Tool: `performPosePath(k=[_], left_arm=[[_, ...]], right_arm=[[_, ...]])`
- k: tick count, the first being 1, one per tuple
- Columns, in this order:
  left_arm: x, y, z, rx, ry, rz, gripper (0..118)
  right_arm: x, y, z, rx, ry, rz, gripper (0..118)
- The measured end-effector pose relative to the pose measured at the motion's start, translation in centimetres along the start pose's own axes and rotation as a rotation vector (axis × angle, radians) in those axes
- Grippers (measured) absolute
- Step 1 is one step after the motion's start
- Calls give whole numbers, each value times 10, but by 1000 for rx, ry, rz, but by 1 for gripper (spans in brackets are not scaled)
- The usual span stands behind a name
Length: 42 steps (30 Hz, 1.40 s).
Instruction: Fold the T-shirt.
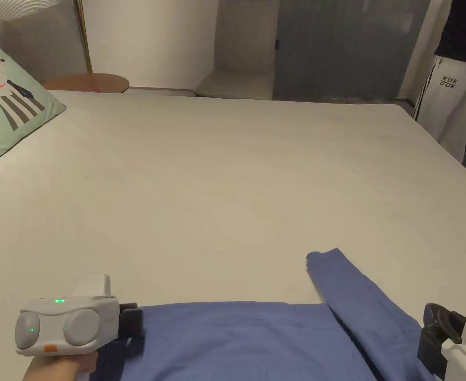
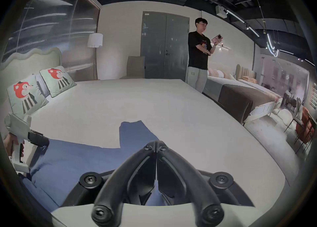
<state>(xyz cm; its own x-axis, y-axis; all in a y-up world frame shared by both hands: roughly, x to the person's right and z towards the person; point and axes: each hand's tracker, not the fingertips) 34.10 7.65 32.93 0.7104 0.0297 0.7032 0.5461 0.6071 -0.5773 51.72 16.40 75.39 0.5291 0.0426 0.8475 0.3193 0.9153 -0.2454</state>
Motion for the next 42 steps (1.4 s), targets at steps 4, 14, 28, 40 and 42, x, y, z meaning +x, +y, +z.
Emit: performPosePath(k=[4,14,28,40,42], left_arm=[[9,-4,16,31,19,-25,5],[8,-3,59,125,-22,14,5],[7,-9,81,153,-19,28,5],[-23,-22,176,351,-10,123,5],[-27,-27,196,413,10,126,5]], right_arm=[[3,1,-13,-30,5,0,1],[39,-5,-116,-442,-52,58,113],[34,-11,-101,-353,-20,84,3],[70,50,45,54,-23,-92,3],[71,57,70,127,-37,-94,3]])
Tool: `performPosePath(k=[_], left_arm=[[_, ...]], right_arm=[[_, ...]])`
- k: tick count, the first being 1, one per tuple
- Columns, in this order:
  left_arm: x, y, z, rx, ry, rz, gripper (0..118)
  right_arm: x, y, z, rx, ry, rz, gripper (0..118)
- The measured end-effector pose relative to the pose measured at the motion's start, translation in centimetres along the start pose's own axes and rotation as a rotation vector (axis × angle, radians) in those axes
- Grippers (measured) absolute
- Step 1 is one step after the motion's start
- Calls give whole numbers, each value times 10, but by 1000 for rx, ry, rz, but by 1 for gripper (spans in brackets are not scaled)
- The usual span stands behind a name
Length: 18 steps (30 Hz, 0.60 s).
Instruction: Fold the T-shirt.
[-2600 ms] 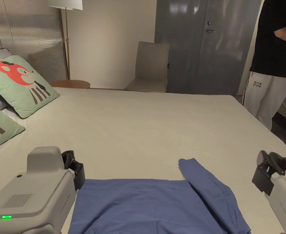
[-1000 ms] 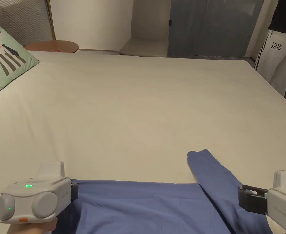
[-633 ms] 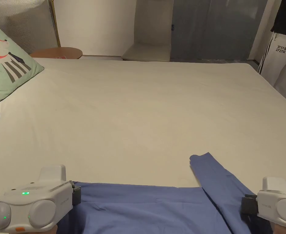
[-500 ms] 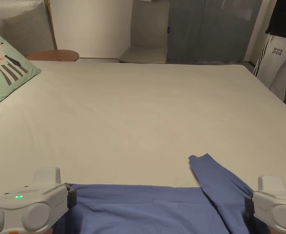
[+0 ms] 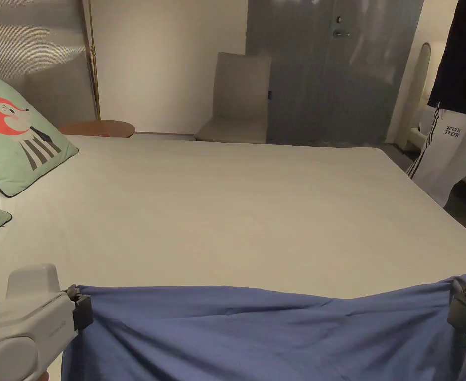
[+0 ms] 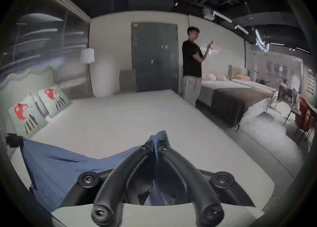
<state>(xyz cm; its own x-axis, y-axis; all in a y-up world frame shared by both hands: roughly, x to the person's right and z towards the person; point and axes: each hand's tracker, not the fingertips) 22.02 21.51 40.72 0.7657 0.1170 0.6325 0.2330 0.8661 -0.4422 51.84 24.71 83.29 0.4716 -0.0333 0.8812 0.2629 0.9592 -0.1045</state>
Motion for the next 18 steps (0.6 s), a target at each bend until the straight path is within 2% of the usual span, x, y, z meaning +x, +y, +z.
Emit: performPosePath(k=[8,18], left_arm=[[-8,18,62,198,18,51,5],[6,93,54,278,-12,39,5]], right_arm=[[-5,25,58,199,-21,-2,3],[-15,93,30,272,-1,-21,3]])
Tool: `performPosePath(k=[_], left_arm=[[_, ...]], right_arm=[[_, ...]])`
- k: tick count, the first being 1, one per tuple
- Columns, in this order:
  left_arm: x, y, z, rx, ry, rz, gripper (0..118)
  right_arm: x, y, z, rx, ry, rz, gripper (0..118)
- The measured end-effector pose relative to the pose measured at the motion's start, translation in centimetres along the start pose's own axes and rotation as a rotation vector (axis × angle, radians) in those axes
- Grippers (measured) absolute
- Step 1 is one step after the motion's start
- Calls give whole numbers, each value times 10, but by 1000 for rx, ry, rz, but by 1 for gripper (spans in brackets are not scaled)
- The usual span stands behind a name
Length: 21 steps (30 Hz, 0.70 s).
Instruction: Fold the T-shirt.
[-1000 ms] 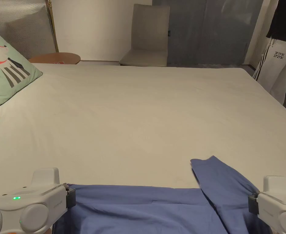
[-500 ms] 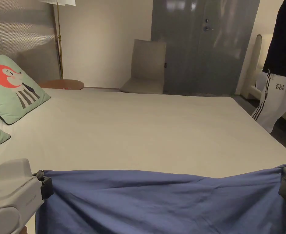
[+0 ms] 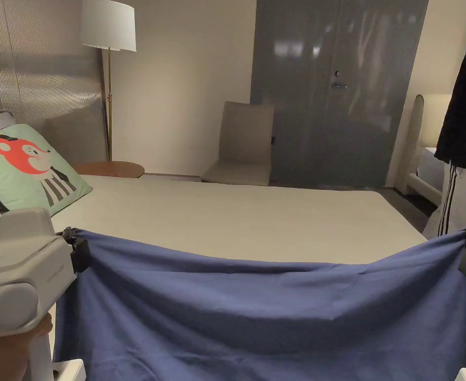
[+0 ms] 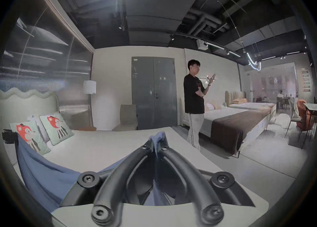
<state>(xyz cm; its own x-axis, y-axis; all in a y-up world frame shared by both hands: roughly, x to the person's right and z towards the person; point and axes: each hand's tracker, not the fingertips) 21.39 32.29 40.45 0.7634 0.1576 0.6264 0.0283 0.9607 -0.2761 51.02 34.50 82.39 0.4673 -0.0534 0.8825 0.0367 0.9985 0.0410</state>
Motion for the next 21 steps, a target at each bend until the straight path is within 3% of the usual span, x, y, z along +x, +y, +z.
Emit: performPosePath(k=[21], left_arm=[[53,172,-199,164,7,28,5]], right_arm=[[-78,121,-245,152,-14,34,3]])
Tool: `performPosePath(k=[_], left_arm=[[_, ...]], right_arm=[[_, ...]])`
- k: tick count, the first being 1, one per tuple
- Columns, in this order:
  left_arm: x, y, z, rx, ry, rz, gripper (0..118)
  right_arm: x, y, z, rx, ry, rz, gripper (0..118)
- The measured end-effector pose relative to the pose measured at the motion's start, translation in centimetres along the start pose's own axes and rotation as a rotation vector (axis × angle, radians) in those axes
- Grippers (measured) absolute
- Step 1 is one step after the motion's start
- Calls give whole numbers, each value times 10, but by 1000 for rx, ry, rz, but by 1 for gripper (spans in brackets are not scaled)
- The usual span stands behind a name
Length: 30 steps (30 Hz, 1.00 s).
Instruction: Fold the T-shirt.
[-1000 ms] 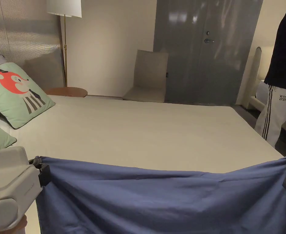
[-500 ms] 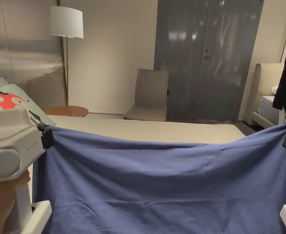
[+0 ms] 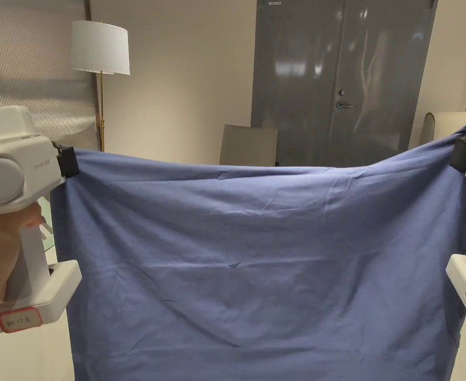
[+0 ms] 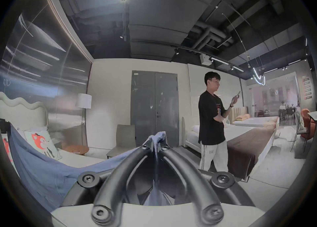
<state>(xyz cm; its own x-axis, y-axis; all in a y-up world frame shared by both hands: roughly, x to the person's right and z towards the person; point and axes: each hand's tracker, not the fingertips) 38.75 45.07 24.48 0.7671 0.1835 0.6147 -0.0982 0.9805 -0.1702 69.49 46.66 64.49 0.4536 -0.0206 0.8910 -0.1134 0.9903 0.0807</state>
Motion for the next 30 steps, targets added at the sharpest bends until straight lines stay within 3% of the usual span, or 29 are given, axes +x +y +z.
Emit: performPosePath(k=[6,15,22,30], left_arm=[[18,15,-61,39,7,3,5],[33,33,-103,88,5,60,5],[36,31,-103,118,-1,41,5],[20,-12,-80,12,5,18,5]], right_arm=[[-15,7,-57,43,-16,23,3],[-22,21,-102,105,-37,47,3],[-21,19,-104,126,-31,62,3],[-12,-19,-64,29,-11,93,3]])
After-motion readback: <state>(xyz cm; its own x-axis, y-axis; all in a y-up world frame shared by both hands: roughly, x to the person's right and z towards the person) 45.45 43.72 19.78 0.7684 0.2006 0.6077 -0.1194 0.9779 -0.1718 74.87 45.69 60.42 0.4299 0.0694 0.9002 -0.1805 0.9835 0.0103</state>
